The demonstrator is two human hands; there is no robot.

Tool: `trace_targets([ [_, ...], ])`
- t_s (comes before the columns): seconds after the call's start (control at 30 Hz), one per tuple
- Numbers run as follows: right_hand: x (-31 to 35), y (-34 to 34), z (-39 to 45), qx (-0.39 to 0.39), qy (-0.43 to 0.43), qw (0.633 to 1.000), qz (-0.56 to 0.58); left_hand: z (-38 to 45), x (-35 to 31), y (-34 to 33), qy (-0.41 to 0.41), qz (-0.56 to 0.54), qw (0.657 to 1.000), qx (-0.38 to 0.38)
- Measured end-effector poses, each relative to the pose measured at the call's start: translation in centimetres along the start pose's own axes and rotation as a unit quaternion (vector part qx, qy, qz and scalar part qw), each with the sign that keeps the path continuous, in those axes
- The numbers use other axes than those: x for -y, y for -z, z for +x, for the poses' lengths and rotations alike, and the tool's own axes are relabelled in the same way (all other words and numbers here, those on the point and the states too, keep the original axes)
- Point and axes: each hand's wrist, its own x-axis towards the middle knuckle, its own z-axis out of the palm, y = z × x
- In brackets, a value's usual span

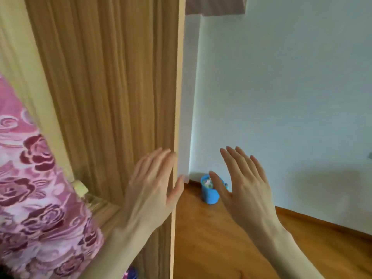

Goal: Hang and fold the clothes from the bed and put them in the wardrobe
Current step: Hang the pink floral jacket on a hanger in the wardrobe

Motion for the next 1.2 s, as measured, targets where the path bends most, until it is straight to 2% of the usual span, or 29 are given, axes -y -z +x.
trace_targets([
  [0.17,-6.6,-2.0,0.2,0.007,-0.056,0.997,-0.051,3.6,-4.2,-7.5,-0.047,-0.047,0.997,0.027],
  [0.5,-17.7,-7.4,1.9,0.019,-0.114,0.988,-0.104,10.0,-9.1,-19.3,-0.074,-0.101,0.991,0.046],
  [0.73,-22.9,-8.6,2.5,0.028,-0.152,0.977,-0.145,13.7,-12.4,-24.4,-0.119,-0.143,0.981,0.047],
  [0.9,-26.2,-9.7,3.3,0.018,-0.172,0.970,-0.169,16.4,-14.7,-28.8,-0.112,-0.165,0.977,0.072],
  [1.2,-35.1,-14.6,5.4,0.020,-0.239,0.943,-0.231,22.6,-19.6,-41.6,-0.141,-0.245,0.952,0.121],
])
